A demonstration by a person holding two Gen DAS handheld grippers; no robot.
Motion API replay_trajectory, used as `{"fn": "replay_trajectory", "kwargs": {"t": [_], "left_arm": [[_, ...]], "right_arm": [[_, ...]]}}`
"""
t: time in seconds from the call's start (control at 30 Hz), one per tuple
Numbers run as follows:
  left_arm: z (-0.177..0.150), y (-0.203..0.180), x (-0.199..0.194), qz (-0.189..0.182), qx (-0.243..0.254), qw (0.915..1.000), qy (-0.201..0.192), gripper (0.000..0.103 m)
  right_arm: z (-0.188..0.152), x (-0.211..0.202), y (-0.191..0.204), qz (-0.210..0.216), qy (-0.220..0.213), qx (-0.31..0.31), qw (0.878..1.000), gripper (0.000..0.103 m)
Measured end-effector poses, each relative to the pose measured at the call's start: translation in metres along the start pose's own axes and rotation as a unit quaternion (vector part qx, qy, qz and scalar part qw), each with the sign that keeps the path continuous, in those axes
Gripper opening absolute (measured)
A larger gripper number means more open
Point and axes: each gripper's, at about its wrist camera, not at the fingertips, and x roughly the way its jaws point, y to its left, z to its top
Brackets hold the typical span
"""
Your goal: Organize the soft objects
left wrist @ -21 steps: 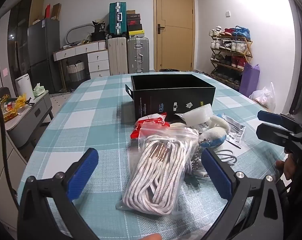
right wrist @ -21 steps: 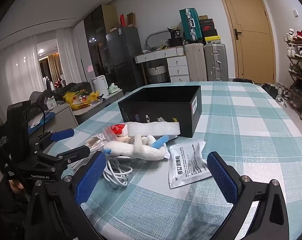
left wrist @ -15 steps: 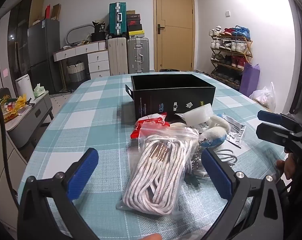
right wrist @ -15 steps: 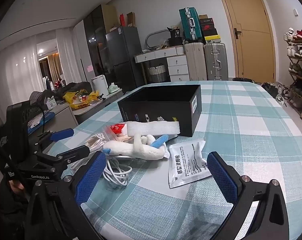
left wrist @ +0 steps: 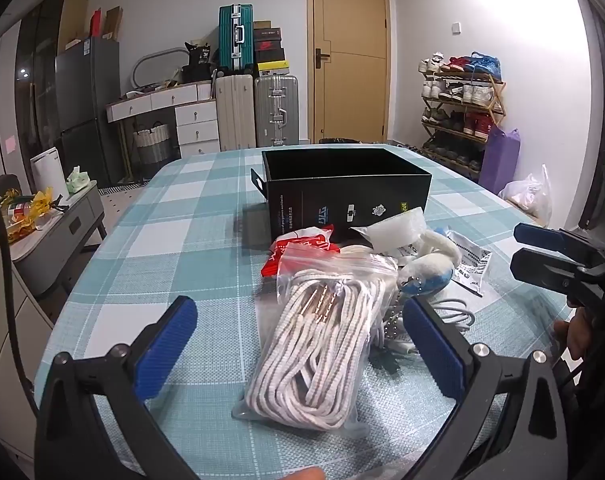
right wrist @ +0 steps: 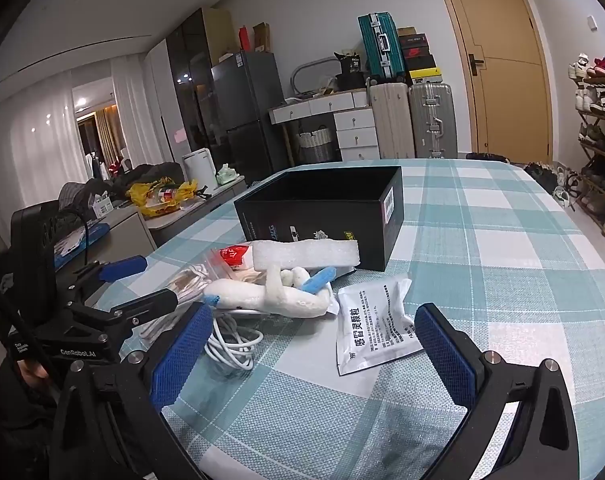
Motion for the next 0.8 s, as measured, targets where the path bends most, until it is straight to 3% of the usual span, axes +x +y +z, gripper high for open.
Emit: {"fn": "replay_trajectory", "kwargs": {"t": [0.8], "left_arm": [[-0.0002, 0.0005, 0.0001, -0.001, -0.001, 1.0, 0.0, 0.103]], "right_arm": [[-0.0013, 0.0017, -0.0003, 0.0, 0.003, -0.001, 1.0, 0.103]]}}
